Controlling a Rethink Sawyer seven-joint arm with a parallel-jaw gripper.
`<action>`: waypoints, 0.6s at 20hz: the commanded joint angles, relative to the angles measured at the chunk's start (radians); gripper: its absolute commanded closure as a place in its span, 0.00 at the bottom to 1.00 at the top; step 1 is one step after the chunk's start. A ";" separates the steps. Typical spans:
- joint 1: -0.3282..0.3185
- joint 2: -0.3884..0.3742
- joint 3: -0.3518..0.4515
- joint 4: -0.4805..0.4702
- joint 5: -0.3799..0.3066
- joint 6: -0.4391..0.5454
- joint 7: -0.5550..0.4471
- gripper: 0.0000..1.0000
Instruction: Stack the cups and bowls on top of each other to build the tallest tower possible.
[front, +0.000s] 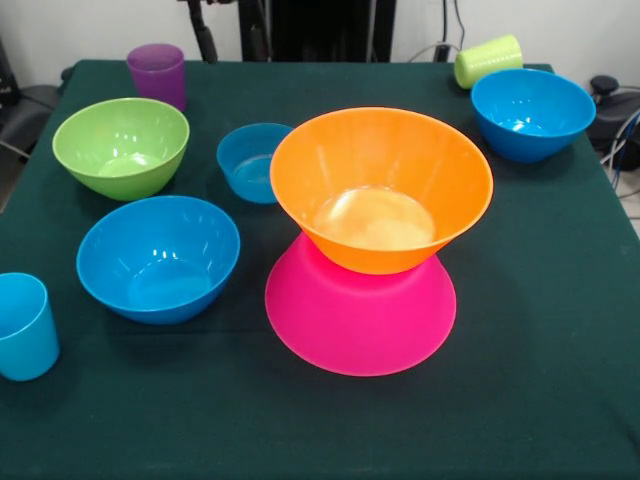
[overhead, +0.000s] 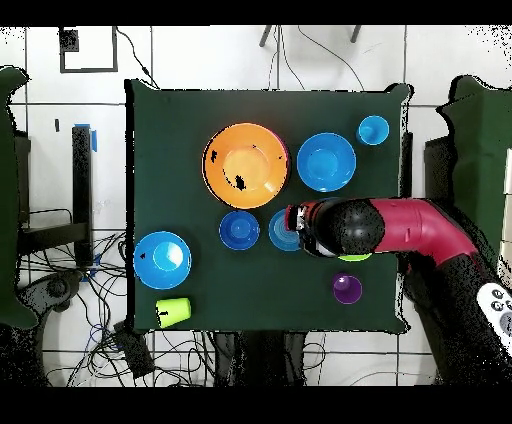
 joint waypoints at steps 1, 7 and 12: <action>0.055 0.018 -0.079 -0.073 -0.021 0.039 0.040 0.00; 0.061 0.092 -0.101 -0.164 -0.035 0.041 -0.002 0.00; 0.068 0.113 -0.111 -0.216 -0.027 0.089 -0.028 0.00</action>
